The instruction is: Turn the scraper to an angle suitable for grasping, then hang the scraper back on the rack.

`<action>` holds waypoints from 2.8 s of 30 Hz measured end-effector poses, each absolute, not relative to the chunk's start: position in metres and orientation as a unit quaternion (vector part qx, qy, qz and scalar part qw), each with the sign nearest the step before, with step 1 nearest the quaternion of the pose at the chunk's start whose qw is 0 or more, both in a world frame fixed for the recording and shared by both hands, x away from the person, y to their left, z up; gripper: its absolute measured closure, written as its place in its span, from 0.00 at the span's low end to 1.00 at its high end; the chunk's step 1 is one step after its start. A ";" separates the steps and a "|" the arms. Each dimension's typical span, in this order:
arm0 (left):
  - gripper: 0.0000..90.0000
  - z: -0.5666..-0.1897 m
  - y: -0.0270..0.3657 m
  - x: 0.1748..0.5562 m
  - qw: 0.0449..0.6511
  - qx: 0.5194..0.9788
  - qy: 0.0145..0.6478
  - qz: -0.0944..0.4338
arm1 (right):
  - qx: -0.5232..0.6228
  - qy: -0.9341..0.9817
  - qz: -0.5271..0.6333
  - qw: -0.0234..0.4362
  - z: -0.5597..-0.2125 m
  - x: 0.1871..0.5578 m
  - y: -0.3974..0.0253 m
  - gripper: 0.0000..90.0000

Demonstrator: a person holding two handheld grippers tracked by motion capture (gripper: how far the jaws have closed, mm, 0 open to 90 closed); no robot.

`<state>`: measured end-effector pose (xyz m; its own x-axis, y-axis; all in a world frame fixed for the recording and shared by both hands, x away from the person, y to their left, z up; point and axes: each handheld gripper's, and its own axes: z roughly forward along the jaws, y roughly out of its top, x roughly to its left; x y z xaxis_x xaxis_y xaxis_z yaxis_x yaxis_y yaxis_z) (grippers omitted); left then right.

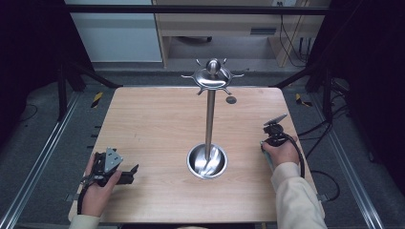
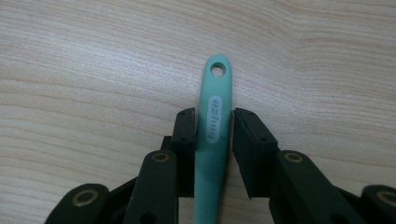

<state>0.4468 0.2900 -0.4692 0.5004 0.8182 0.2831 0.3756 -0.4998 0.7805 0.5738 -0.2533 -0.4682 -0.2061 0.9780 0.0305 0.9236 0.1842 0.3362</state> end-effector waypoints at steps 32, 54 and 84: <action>0.02 -0.470 0.289 0.446 0.336 0.801 0.373 0.326 | 0.573 0.788 0.199 0.108 -0.433 0.556 -0.236 0.83; 0.02 -0.466 0.303 0.444 0.345 0.782 0.398 0.333 | 0.505 0.791 0.307 0.157 -0.353 0.534 -0.224 0.83; 0.02 -0.458 0.317 0.443 0.364 0.758 0.419 0.343 | 0.438 0.761 0.421 0.227 -0.289 0.509 -0.201 0.83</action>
<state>0.4428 0.3168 -0.4584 0.4144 0.8844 0.2149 0.3858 -0.3846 0.8386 0.5087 -0.2005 -0.2893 -0.5129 0.8581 0.0240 0.4769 0.2616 0.8391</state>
